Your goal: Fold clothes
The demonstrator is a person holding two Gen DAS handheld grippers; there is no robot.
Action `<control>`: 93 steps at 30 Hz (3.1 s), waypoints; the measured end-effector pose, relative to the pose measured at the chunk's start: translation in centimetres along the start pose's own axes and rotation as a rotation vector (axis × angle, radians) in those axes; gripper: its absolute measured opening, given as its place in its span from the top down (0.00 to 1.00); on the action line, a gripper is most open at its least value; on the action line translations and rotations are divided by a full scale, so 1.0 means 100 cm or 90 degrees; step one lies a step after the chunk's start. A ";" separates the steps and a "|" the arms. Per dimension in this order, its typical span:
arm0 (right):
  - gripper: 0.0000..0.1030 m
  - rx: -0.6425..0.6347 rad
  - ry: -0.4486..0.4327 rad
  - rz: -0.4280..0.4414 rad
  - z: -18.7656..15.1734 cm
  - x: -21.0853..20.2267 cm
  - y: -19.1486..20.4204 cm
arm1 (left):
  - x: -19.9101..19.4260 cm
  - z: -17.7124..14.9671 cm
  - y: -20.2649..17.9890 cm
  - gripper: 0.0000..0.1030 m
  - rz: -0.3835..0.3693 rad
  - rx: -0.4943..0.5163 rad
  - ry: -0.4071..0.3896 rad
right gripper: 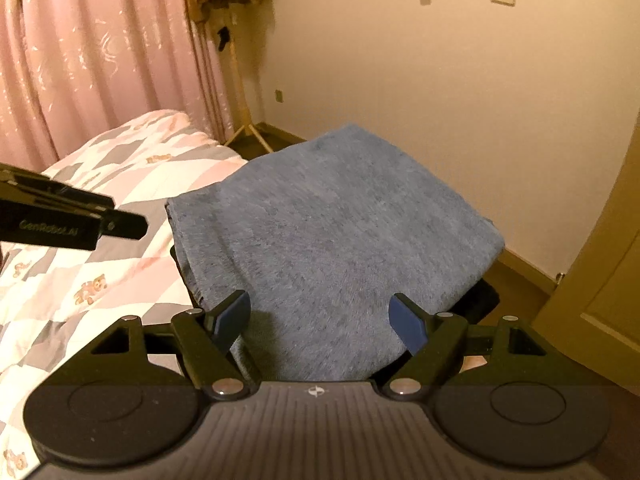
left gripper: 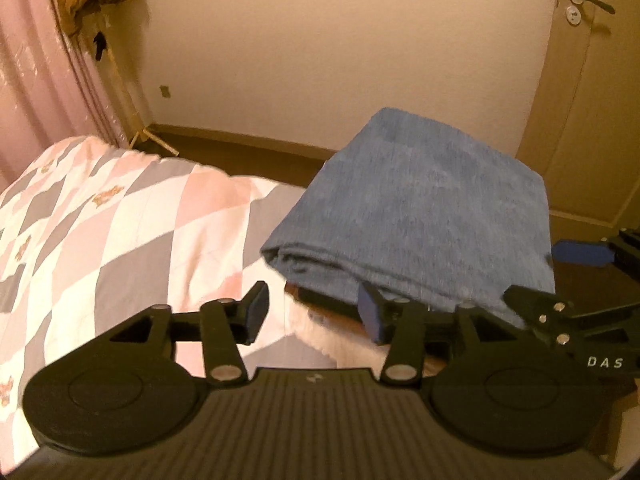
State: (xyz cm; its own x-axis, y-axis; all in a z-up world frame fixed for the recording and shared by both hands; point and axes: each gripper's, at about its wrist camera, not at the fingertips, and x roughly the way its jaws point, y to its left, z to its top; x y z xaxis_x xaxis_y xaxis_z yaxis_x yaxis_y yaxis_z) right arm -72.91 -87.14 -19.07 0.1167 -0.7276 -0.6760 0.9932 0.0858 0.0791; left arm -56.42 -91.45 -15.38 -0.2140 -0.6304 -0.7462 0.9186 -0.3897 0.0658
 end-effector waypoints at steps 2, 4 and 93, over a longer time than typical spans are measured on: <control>0.24 0.009 -0.005 -0.006 -0.005 -0.011 0.002 | -0.008 -0.005 0.004 0.39 -0.002 -0.009 0.003; 0.24 0.013 -0.010 -0.017 -0.012 -0.023 0.008 | -0.019 -0.011 0.009 0.36 -0.006 -0.017 -0.002; 0.00 0.245 -0.020 -0.235 -0.170 -0.217 0.128 | -0.184 -0.204 0.006 0.01 -0.012 0.005 -0.082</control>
State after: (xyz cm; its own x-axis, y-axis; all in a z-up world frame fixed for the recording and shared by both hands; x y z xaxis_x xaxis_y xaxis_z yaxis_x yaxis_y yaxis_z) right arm -62.77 -58.67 -15.82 -0.2465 -0.6828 -0.6877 0.8958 -0.4314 0.1072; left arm -45.10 -66.36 -15.12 -0.2724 -0.7038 -0.6561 0.9114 -0.4074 0.0586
